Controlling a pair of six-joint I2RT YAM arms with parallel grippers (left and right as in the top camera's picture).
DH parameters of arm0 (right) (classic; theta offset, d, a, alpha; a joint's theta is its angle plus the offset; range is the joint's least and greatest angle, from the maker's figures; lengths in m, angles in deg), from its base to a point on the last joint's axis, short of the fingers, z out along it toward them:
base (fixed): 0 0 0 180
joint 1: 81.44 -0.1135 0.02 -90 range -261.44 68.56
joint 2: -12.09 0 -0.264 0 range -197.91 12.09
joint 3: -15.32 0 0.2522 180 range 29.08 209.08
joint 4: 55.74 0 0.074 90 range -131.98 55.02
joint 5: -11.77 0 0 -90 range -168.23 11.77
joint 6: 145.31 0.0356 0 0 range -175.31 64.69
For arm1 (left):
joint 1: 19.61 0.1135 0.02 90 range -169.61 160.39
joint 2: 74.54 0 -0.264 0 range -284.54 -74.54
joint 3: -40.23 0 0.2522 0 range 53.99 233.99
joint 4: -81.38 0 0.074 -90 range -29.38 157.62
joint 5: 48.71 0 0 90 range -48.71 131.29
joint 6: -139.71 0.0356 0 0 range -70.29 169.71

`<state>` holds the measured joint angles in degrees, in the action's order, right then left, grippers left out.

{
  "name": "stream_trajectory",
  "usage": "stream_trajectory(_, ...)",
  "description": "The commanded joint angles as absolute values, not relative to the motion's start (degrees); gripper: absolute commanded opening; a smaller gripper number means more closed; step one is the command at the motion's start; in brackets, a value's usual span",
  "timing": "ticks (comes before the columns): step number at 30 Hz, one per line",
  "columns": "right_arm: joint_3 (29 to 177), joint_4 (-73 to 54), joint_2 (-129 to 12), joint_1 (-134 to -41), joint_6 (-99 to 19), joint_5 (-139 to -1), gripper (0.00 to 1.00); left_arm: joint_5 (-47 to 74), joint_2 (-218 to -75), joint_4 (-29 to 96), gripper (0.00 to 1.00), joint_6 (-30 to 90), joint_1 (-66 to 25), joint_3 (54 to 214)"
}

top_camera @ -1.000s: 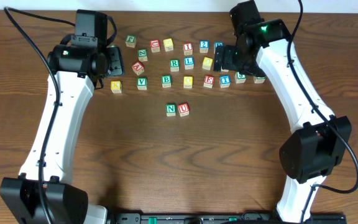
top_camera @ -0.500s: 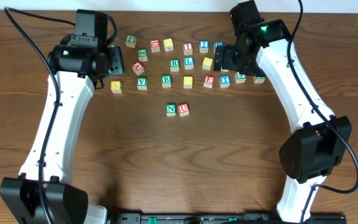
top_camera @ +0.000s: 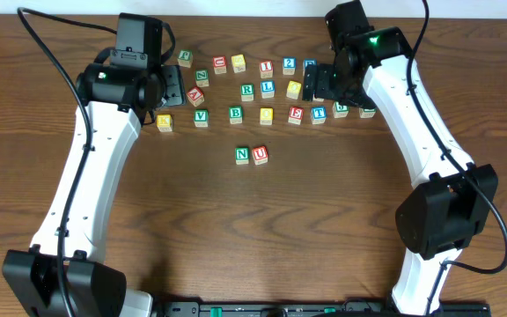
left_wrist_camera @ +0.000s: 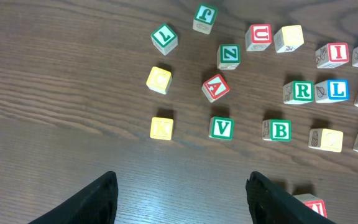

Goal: Spell out NEURIPS

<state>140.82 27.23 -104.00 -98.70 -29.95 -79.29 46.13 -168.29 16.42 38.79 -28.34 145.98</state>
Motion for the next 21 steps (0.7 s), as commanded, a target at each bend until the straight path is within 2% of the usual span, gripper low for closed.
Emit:
stream_trajectory(1,141.81,27.21,-102.91,-98.41,-30.08,-79.1,0.99,46.22,-168.9,16.31,0.65,38.05,-28.49,145.91)
stream_trajectory(5,141.78,26.55,-103.06,-98.78,-28.46,-78.14,0.99,46.24,-168.9,16.4,0.65,38.05,-28.49,145.91)
stream_trajectory(13,141.74,23.54,-104.13,-102.04,-27.19,-76.74,0.8,46.26,-168.9,16.68,0.65,38.07,-28.47,145.63)
stream_trajectory(21,141.72,23.54,-107.43,-103.33,-23.19,-77.85,0.72,46.29,-168.9,16.75,0.65,38.09,-28.47,144.43)
